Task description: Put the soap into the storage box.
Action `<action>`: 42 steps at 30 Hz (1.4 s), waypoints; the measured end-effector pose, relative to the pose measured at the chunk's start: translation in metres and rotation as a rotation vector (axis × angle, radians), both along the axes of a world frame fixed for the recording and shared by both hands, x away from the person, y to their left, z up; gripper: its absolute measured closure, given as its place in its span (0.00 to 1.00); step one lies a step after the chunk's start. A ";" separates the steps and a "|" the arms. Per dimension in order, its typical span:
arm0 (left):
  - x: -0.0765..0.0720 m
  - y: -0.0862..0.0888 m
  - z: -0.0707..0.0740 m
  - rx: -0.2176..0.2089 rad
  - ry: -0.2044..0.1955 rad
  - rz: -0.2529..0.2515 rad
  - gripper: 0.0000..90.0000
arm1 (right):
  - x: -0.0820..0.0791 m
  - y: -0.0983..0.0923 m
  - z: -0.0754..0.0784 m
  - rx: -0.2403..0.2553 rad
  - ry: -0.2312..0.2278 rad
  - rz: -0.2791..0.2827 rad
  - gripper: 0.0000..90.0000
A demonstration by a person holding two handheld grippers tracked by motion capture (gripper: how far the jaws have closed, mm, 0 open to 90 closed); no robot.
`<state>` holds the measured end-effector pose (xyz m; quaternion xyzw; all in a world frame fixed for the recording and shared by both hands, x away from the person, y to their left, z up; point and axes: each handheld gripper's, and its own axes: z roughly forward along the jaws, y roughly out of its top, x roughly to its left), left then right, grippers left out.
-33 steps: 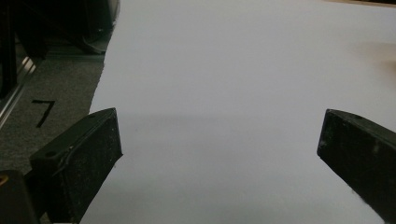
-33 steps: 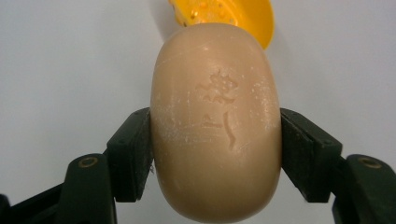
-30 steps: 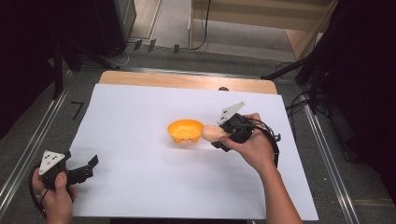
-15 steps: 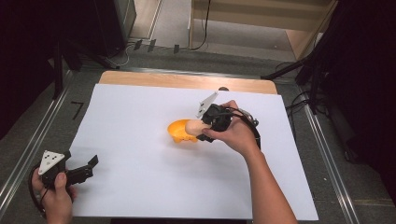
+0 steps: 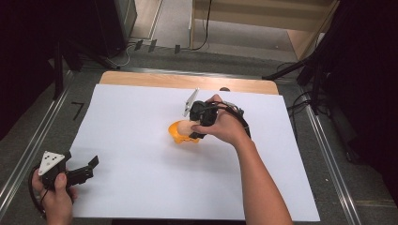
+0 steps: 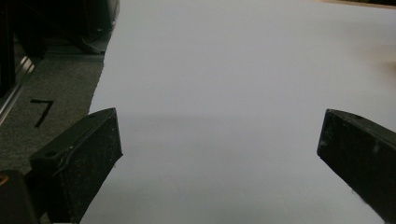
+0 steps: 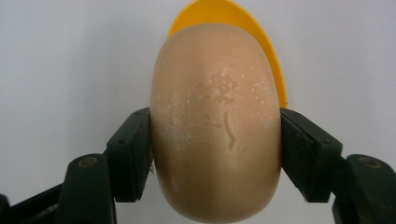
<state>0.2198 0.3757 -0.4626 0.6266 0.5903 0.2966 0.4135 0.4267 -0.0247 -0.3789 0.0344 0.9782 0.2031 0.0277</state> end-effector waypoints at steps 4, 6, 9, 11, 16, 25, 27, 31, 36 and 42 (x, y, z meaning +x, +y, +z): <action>0.000 0.000 0.000 -0.004 0.000 0.002 0.00 | 0.004 0.005 -0.004 -0.014 0.015 0.004 0.37; 0.000 0.000 0.000 -0.002 0.001 0.001 0.00 | 0.005 0.005 -0.005 -0.022 0.007 0.004 0.37; 0.000 0.000 0.000 -0.004 0.002 0.003 0.00 | 0.007 0.007 -0.007 -0.031 0.023 -0.003 0.37; 0.000 0.000 0.000 -0.004 0.003 0.003 0.00 | 0.008 0.007 -0.009 -0.030 0.029 0.000 0.37; 0.000 0.000 0.000 -0.004 0.006 0.004 0.00 | 0.011 0.010 -0.009 -0.034 0.037 -0.004 0.36; 0.000 0.000 0.000 -0.002 0.005 0.003 0.00 | 0.012 0.012 -0.012 -0.060 0.046 0.003 0.36; 0.000 0.000 0.000 -0.004 0.005 0.004 0.00 | 0.013 0.012 -0.013 -0.054 0.043 0.002 0.36; 0.000 0.000 0.000 -0.005 0.006 0.005 0.00 | 0.012 0.010 -0.008 -0.026 0.026 -0.007 0.34; 0.001 0.000 0.000 -0.004 0.006 0.004 0.00 | 0.012 0.005 -0.003 -0.003 0.029 -0.033 0.30; 0.001 0.000 0.000 -0.003 0.006 0.004 0.00 | 0.009 -0.010 0.002 0.036 0.039 -0.088 0.30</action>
